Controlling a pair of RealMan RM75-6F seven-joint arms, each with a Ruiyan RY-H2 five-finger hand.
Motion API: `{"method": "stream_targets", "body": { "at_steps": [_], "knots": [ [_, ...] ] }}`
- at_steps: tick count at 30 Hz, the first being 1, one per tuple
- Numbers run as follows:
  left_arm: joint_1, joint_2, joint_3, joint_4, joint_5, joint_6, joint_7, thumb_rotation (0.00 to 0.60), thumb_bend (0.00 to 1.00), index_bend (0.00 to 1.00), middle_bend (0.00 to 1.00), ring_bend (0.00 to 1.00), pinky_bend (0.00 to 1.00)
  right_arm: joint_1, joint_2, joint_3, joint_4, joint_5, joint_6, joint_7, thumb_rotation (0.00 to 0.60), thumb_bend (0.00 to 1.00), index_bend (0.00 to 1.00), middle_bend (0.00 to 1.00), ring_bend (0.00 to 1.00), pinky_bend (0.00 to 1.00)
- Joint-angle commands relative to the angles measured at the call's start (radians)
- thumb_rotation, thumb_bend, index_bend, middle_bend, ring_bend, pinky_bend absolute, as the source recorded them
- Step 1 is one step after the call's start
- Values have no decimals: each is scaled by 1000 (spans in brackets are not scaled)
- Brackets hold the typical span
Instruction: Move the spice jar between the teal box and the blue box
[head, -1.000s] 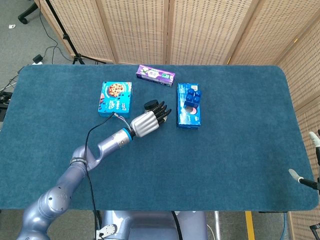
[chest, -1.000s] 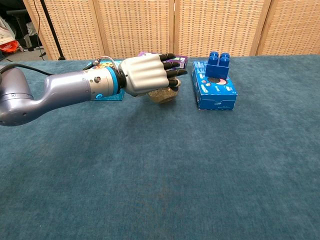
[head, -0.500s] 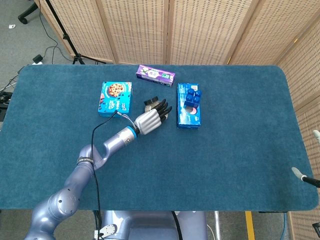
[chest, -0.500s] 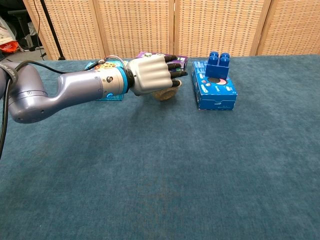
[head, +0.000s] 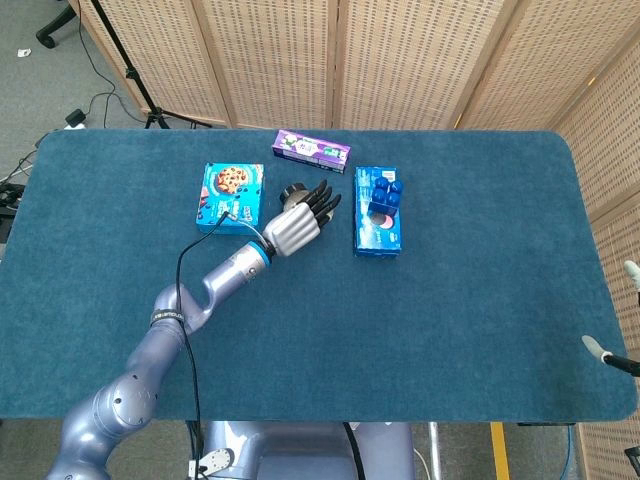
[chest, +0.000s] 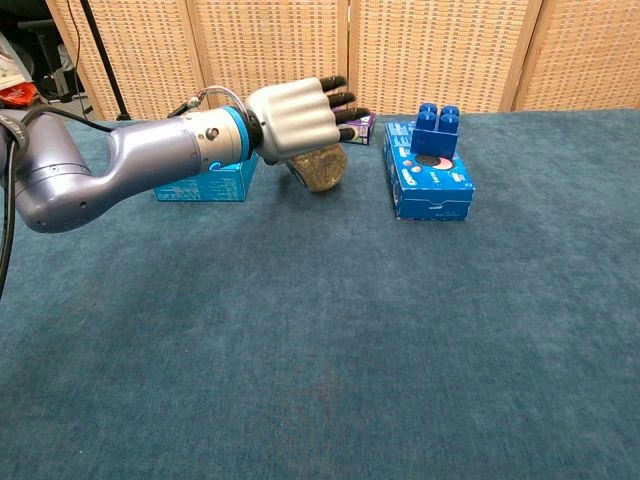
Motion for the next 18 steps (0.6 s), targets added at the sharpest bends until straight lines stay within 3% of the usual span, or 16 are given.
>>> {"method": "stream_targets", "body": {
  "at_steps": [1, 8, 11, 13, 15, 16, 18],
  "knots": [
    [4, 18, 0, -26, -8, 50, -10, 600, 253, 13, 0, 0, 0, -4, 1, -3, -4, -8, 9, 1, 600, 0, 0, 0, 0, 0],
    [41, 91, -1, -132, -15, 209, -34, 600, 197, 0, 0, 0, 0, -12, 6, -12, -9, -39, 30, 10, 600, 0, 0, 0, 0, 0],
    [66, 135, -10, -206, -20, 289, -48, 600, 84, 0, 0, 0, 0, -14, 7, -16, -10, -50, 36, 15, 600, 0, 0, 0, 0, 0],
    [99, 189, -30, -311, -35, 370, -69, 600, 9, 0, 0, 0, 0, -17, 9, -20, -11, -62, 43, 21, 600, 0, 0, 0, 0, 0],
    [133, 248, -50, -428, -52, 431, -77, 600, 0, 0, 0, 0, 0, -19, 10, -23, -11, -72, 50, 28, 600, 0, 0, 0, 0, 0],
    [174, 304, -73, -531, -66, 513, -79, 600, 0, 0, 0, 0, 0, -22, 11, -27, -12, -85, 57, 36, 600, 0, 0, 0, 0, 0],
    [242, 410, -70, -726, -67, 590, -50, 600, 0, 0, 0, 0, 0, -26, 13, -33, -9, -102, 68, 50, 600, 0, 0, 0, 0, 0]
  ]
}}
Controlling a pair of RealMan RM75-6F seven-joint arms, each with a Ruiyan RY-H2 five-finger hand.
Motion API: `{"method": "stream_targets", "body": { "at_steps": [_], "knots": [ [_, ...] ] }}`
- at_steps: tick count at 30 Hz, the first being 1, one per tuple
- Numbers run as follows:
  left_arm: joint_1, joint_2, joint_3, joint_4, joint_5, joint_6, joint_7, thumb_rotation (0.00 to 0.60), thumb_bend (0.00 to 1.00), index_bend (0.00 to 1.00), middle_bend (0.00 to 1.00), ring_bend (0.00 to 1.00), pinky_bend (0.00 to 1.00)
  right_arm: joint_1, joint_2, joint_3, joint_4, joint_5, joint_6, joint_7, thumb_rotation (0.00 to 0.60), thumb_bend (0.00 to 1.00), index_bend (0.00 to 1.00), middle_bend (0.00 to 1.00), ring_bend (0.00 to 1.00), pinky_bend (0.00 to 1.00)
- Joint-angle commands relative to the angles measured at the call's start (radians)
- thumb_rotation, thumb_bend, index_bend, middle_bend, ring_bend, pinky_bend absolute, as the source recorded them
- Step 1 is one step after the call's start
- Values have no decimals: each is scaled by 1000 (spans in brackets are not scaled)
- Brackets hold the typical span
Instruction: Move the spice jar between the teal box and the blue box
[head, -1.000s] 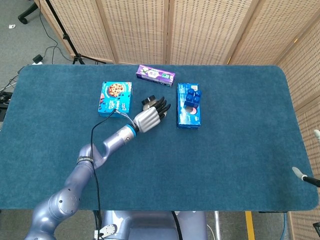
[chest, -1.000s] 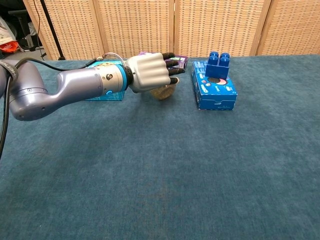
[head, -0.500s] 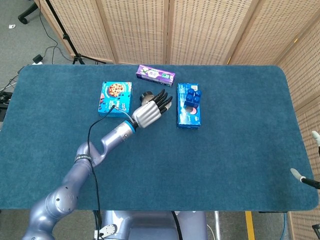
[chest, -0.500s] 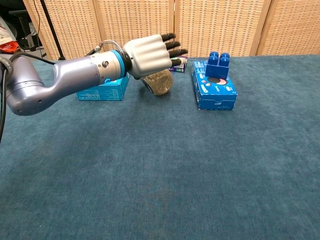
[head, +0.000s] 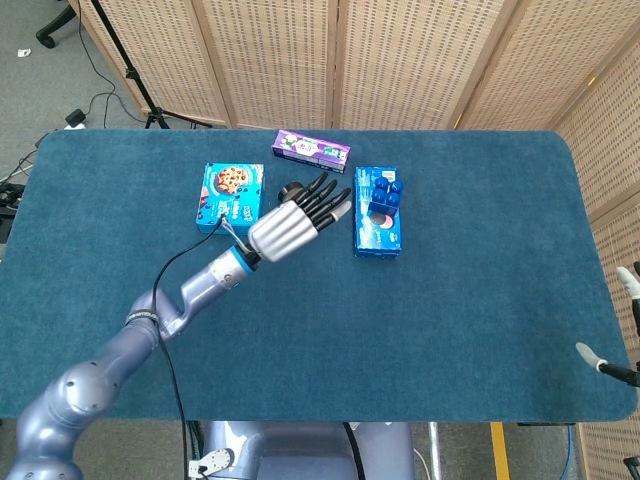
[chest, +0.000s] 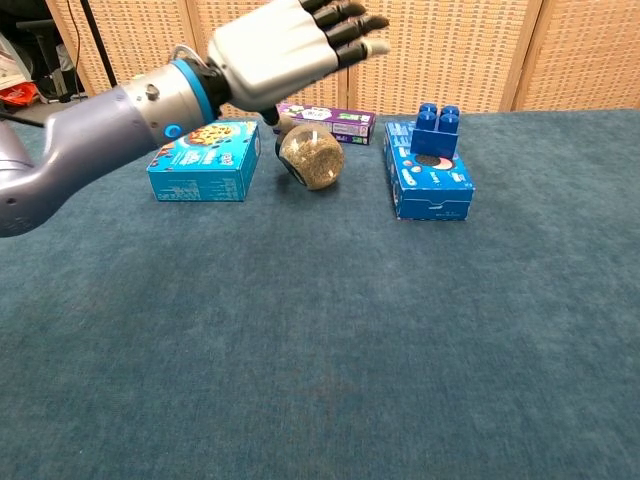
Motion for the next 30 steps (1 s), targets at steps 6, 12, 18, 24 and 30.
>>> {"method": "stream_targets", "body": {
  "at_steps": [6, 12, 18, 24, 30],
  "knots": [
    [331, 440, -29, -820, -126, 292, 85, 600, 0, 0, 0, 0, 0, -16, 4, -12, 18, -44, 45, 43, 600, 0, 0, 0, 0, 0],
    [540, 554, 11, -978, -205, 407, -74, 600, 0, 0, 0, 0, 0, -25, 2, -21, 20, -67, 69, 33, 600, 0, 0, 0, 0, 0],
    [686, 634, 43, -993, -272, 434, -219, 600, 0, 0, 0, 0, 0, -26, -3, -24, 18, -77, 76, 13, 600, 0, 0, 0, 0, 0],
    [832, 689, 77, -988, -313, 454, -391, 600, 0, 0, 0, 0, 0, -29, -4, -31, 14, -92, 86, 3, 600, 0, 0, 0, 0, 0],
    [925, 723, 110, -995, -366, 384, -454, 600, 0, 0, 0, 0, 0, -34, -3, -34, 18, -93, 93, 10, 600, 0, 0, 0, 0, 0]
  ]
}}
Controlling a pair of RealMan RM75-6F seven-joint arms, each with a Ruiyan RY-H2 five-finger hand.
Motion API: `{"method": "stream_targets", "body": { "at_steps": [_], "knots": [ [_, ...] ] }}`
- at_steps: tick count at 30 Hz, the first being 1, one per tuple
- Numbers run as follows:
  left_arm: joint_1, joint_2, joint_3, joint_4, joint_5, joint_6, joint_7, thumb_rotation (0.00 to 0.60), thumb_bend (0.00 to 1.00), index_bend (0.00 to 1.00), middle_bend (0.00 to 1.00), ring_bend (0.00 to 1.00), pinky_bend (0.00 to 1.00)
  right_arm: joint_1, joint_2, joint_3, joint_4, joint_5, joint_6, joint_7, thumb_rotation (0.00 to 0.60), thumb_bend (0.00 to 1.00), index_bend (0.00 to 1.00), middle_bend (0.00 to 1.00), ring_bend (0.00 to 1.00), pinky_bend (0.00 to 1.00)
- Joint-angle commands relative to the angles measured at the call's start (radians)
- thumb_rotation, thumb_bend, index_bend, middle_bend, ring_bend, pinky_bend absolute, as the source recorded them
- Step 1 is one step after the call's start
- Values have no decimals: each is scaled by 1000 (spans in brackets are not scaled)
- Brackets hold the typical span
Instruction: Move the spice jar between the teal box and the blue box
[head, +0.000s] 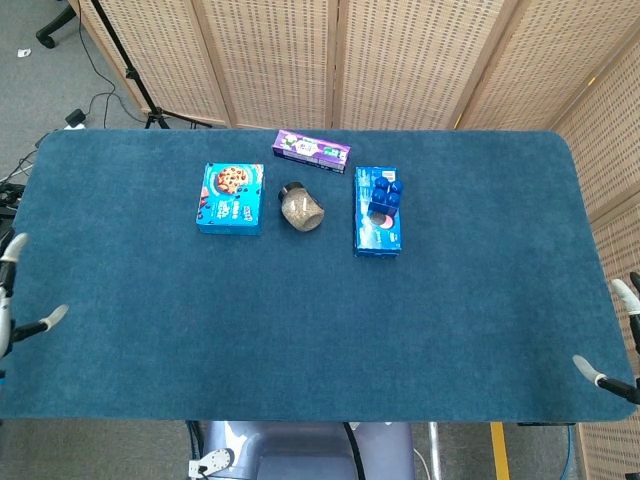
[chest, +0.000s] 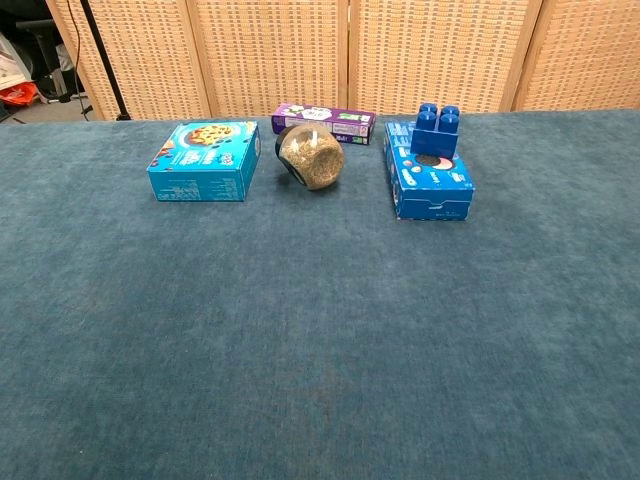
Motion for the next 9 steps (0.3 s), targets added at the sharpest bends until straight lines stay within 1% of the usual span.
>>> {"method": "stream_targets", "body": {
  "at_steps": [1, 5, 9],
  "knots": [
    [40, 24, 18, 0, -28, -40, -14, 600, 0, 0, 0, 0, 0, -1, -1, 0, 5, 0, 1, 4, 600, 0, 0, 0, 0, 0],
    [68, 28, 14, 4, -12, -47, -24, 600, 0, 0, 0, 0, 0, -2, 1, 0, 4, 5, 3, 4, 600, 0, 0, 0, 0, 0],
    [81, 34, 7, -2, 9, -44, -8, 600, 0, 0, 0, 0, 0, -3, 2, 3, 1, 12, 2, -1, 600, 0, 0, 0, 0, 0]
  ]
}}
